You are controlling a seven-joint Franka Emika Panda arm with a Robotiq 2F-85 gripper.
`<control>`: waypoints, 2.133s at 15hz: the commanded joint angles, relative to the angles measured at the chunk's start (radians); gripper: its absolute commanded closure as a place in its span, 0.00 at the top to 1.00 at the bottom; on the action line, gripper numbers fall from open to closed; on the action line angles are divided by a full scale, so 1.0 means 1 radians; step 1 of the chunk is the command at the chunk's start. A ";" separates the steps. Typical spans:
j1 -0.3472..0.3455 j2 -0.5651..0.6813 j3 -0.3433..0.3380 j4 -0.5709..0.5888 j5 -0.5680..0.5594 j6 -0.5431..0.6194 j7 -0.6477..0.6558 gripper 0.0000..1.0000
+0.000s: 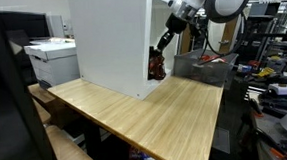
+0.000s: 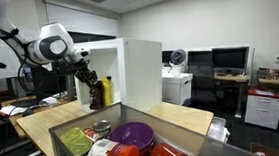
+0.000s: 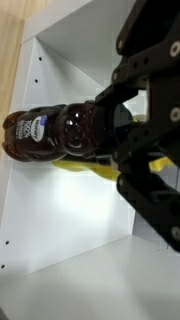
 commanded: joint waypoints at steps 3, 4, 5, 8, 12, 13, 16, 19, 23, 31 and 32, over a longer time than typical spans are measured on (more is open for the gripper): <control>0.001 0.025 -0.002 0.018 0.017 0.034 0.006 0.19; 0.005 0.021 -0.003 0.013 0.031 0.039 -0.002 0.19; 0.009 0.014 -0.004 0.005 0.044 0.042 -0.009 0.19; 0.015 -0.010 -0.009 -0.024 0.087 0.061 -0.024 0.19; 0.020 -0.036 -0.015 -0.057 0.136 0.100 -0.038 0.19; 0.021 -0.039 -0.016 -0.066 0.139 0.118 -0.038 0.19; 0.022 -0.049 -0.021 -0.097 0.126 0.175 -0.038 0.19; 0.024 -0.059 -0.024 -0.128 0.113 0.231 -0.033 0.19; 0.023 -0.063 -0.025 -0.153 0.103 0.292 -0.024 0.19; 0.020 -0.046 -0.023 -0.166 0.097 0.351 -0.016 0.19; 0.020 -0.044 -0.023 -0.166 0.097 0.353 -0.015 0.19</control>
